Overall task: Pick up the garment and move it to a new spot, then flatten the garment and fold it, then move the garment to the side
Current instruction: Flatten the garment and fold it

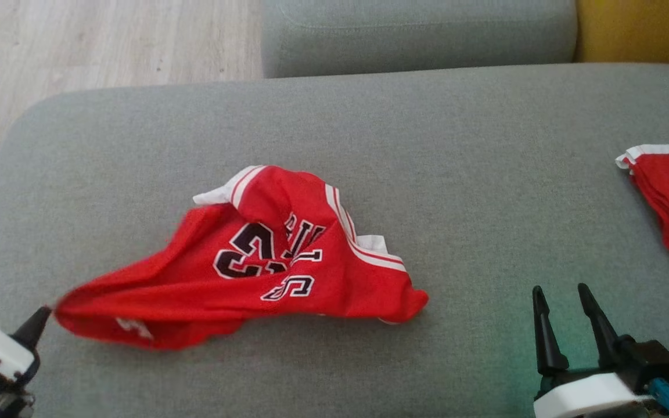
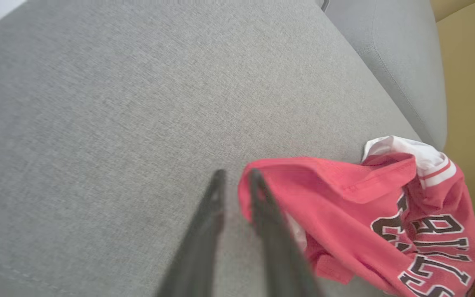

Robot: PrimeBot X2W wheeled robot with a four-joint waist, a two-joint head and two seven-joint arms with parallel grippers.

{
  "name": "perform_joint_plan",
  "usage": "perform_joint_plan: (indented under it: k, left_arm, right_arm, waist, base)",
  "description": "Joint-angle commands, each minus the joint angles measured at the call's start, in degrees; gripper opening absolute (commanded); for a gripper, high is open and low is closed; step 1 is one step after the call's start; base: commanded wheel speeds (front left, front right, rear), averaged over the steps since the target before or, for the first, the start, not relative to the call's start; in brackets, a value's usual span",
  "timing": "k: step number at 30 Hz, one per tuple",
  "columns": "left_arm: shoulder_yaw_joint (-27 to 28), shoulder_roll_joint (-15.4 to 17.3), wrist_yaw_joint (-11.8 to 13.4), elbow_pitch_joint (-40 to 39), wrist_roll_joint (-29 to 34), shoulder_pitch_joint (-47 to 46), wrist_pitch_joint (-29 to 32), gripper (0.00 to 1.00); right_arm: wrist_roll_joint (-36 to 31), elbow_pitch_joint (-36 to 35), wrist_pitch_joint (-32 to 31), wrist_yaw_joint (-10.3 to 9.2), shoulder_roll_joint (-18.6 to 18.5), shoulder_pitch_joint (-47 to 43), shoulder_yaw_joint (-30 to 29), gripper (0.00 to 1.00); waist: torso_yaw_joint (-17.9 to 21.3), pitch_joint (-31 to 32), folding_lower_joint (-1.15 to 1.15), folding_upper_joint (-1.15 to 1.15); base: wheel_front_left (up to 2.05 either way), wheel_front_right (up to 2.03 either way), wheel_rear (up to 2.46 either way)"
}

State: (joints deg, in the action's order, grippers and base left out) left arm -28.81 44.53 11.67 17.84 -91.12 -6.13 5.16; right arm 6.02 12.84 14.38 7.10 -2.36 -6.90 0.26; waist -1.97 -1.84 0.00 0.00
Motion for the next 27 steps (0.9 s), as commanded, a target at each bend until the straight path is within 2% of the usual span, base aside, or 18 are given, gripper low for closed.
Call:
perform_joint_plan:
  k: [1,5,11,14,16,20,23,27]
  left_arm:
    - [2.7,2.8,0.6,-1.1,1.3,-1.7,-1.5,1.0]
    - [3.7,3.5,2.2,-4.3,2.9,0.6,-5.9,1.0]
    - [6.7,4.9,4.7,-13.9,4.1,3.6,-11.9,1.0]
    - [8.7,6.0,7.5,-21.4,5.9,6.1,-16.2,1.0]
    - [9.9,6.6,10.2,-26.1,8.7,7.9,-18.4,1.0]
    - [10.6,4.4,17.9,-35.2,16.7,11.5,-19.9,1.0]
    - [7.9,1.4,22.7,-38.7,24.4,13.0,-20.1,1.0]
    - [3.6,-4.4,25.9,-40.4,34.3,12.1,-20.1,1.0]
  right_arm:
    - [0.2,-1.4,0.6,0.39,-0.5,1.4,1.5,1.0]
    - [0.4,-1.4,0.6,0.39,-0.5,0.7,1.4,1.0]
    - [0.5,-1.7,0.6,0.39,-0.5,0.1,0.8,1.0]
    - [0.3,-2.1,0.6,0.39,-0.5,0.3,0.8,1.0]
    - [0.2,-2.3,0.6,0.39,-0.5,0.3,0.9,1.0]
    - [-0.1,-2.5,0.6,0.39,-0.5,0.1,1.0,1.0]
    - [-0.4,-2.7,0.6,0.39,-0.5,0.0,1.0,1.0]
    - [-0.9,-2.8,0.6,0.39,-0.5,0.1,1.2,1.0]
  waist:
    - [-0.3,0.7,0.0,0.0]
    - [-0.8,2.3,0.0,0.0]
    - [-1.9,3.5,0.0,0.0]
    - [-2.3,3.9,0.0,0.0]
    - [-2.5,4.1,0.0,0.0]
    - [-2.9,4.4,0.0,0.0]
    - [-3.1,4.3,0.0,0.0]
    - [-3.2,4.0,0.0,0.0]
  base:
    - [0.0,0.0,0.0]
    - [0.0,0.0,0.0]
    - [0.0,0.0,0.0]
    - [0.0,0.0,0.0]
    - [0.0,0.0,0.0]
    - [0.0,0.0,0.0]
    - [0.0,0.0,0.0]
    - [0.0,0.0,0.0]
